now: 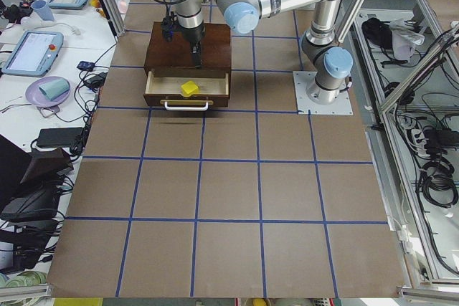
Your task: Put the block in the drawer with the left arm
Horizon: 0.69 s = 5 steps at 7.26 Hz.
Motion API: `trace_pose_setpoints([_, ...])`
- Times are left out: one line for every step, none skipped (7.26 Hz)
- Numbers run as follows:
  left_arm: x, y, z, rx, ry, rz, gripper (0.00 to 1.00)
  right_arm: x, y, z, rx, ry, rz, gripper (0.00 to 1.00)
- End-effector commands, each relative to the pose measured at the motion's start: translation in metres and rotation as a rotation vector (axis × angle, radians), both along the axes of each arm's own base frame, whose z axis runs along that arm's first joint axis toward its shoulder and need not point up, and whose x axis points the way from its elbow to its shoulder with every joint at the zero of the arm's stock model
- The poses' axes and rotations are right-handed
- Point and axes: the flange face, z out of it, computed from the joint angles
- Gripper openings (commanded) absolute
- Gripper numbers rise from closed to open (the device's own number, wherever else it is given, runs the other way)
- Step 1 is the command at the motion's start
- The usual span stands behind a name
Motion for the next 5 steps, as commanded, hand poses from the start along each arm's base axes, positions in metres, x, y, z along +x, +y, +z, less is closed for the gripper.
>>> trace_pose_setpoints([-0.014, 0.035, 0.041, -0.014, -0.012, 0.004, 1.0, 0.0, 0.0, 0.0, 0.0, 0.0, 0.0, 1.0])
trace_pose_setpoints([-0.02, 0.045, 0.055, -0.044, -0.012, 0.001, 1.0, 0.0, 0.0, 0.0, 0.0, 0.0, 0.0, 1.0])
trace_pose_setpoints([-0.025, 0.05, 0.063, -0.056, -0.023, -0.005, 1.0, 0.0, 0.0, 0.0, 0.0, 0.0, 0.0, 1.0])
trace_pose_setpoints([-0.029, 0.044, 0.054, -0.042, -0.009, -0.015, 1.0, 0.0, 0.0, 0.0, 0.0, 0.0, 0.0, 1.0])
trace_pose_setpoints([-0.051, 0.04, 0.054, -0.047, -0.01, -0.053, 1.0, 0.0, 0.0, 0.0, 0.0, 0.0, 0.0, 1.0])
